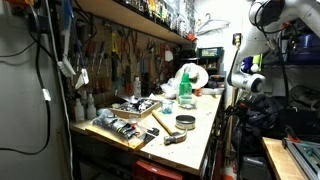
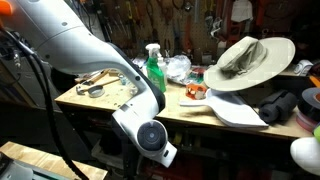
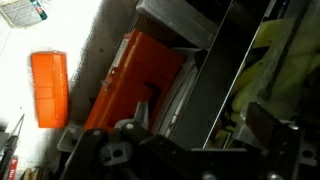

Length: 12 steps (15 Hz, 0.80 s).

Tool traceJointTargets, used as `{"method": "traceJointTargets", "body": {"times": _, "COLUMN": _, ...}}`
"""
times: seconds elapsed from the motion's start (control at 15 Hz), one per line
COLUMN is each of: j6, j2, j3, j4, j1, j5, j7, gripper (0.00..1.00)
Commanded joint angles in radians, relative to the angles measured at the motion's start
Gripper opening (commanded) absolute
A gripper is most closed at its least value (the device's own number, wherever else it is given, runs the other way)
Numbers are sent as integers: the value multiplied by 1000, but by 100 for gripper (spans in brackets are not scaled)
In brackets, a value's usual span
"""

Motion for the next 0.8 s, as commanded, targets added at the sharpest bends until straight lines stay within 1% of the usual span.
{"method": "traceJointTargets", "body": {"times": 0.0, "j6": 25, "j2": 74, "j3": 28, "j4": 59, "j1": -19, "j5": 26, "j7": 55, "gripper": 100}}
{"method": "traceJointTargets", "body": {"times": 0.53, "j6": 72, "j2": 166, "j3": 51, "j4": 142, "j1": -24, "j5": 32, "j7": 209, "gripper": 100}}
{"method": "traceJointTargets", "body": {"times": 0.73, "j6": 36, "j2": 172, "j3": 61, "j4": 159, "j1": -40, "j5": 17, "j7": 243, "gripper": 100}}
